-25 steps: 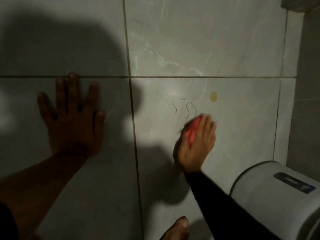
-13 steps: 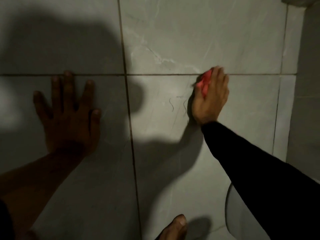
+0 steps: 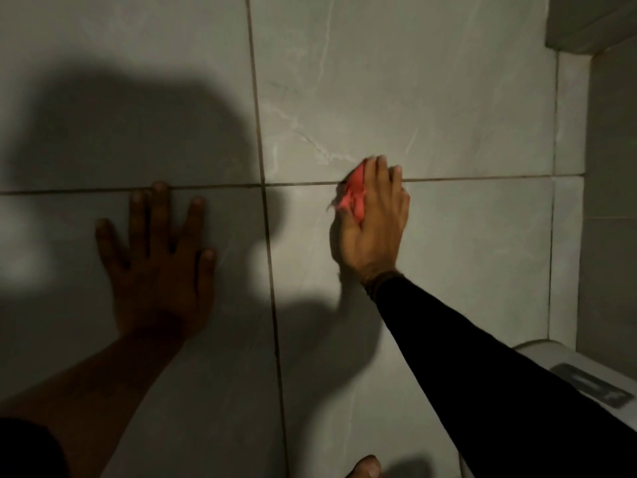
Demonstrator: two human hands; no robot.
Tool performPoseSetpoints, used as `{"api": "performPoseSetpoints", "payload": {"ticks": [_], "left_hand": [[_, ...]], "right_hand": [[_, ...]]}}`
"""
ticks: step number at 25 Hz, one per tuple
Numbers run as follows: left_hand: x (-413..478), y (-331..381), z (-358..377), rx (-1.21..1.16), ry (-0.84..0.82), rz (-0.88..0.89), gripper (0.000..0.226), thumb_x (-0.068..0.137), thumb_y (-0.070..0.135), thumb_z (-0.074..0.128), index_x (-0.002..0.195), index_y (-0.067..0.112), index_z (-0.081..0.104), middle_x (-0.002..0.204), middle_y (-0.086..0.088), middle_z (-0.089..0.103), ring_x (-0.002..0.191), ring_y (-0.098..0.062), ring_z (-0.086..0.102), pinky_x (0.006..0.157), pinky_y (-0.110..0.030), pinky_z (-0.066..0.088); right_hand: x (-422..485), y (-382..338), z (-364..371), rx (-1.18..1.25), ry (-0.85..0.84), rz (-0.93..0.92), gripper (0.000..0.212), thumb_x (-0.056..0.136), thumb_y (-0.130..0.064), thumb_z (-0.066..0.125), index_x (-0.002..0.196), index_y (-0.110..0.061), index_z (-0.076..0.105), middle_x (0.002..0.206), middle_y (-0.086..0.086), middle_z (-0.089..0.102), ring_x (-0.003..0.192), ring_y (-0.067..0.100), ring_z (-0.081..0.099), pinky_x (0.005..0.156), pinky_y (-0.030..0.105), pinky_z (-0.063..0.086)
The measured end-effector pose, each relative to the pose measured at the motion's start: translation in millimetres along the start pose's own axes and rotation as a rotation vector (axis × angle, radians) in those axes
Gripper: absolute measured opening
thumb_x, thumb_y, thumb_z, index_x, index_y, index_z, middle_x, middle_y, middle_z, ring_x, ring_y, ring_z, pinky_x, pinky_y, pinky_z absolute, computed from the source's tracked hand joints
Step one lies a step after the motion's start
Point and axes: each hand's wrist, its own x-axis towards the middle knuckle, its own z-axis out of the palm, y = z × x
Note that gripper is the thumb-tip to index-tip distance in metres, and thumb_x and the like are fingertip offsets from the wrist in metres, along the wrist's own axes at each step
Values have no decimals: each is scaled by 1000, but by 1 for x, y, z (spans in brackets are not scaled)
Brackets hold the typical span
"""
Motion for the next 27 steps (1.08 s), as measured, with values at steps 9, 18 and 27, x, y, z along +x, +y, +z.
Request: {"api": "performPoseSetpoints", "payload": {"ticks": [9,18,27], "left_hand": [[-1,-1,3,8,1,4,73,105,50,30,175,37,12,185,-8,0,172,-32,-1,130,-66,-6],[0,3,-5,-21,-49,2,73,106,49,34,175,33,17,184,-12,0,170,-39,2,128,-71,-2],[0,4,-8,-45,-53,-1,72,106,49,31,175,33,16,185,-12,-1,170,-41,1,128,-74,0]], "right_hand": [[-34,-52,27,-77,-18,-14,86,93,-29,59,168,-5,24,178,18,24,166,41,16,132,64,21],[-99,1,18,-79,-91,105,80,100,-34,51,168,-3,22,179,20,20,167,39,14,135,63,16],[-104,38,6,-73,-71,206,82,97,-38,44,167,1,24,179,21,17,167,41,12,134,62,15]]}}
